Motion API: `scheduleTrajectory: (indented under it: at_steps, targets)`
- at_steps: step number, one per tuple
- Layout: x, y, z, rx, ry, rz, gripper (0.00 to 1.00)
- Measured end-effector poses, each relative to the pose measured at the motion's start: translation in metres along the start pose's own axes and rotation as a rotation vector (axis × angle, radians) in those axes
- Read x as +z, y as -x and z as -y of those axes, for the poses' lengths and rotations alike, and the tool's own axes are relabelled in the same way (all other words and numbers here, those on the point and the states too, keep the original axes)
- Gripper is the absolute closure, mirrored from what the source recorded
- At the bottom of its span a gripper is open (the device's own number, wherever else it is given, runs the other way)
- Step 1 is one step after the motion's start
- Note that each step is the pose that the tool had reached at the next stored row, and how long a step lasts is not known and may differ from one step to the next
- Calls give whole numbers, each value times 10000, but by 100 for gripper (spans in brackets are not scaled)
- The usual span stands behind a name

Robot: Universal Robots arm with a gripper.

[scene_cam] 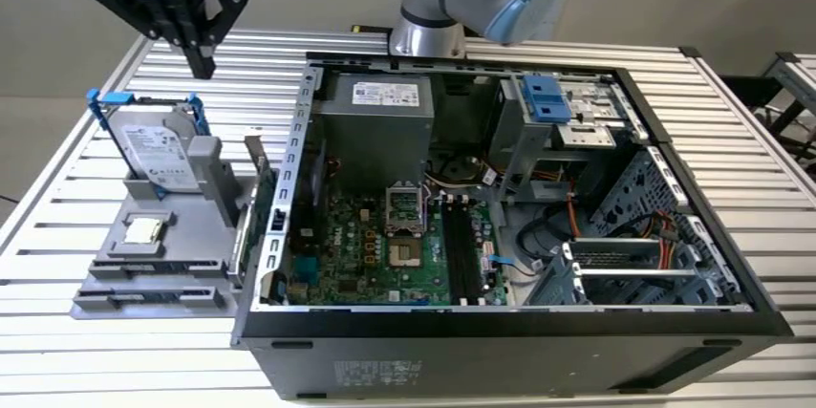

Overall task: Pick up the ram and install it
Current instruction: 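Reach for the ram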

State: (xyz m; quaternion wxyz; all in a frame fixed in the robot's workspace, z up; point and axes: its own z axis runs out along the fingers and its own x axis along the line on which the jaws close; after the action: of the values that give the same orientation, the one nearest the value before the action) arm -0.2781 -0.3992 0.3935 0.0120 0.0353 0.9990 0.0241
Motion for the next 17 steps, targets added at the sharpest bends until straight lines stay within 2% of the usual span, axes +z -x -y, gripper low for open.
scheduleTrajectory:
  at_steps: [17]
  targets:
    - [-9,-359,25,1,-1,-1,100]
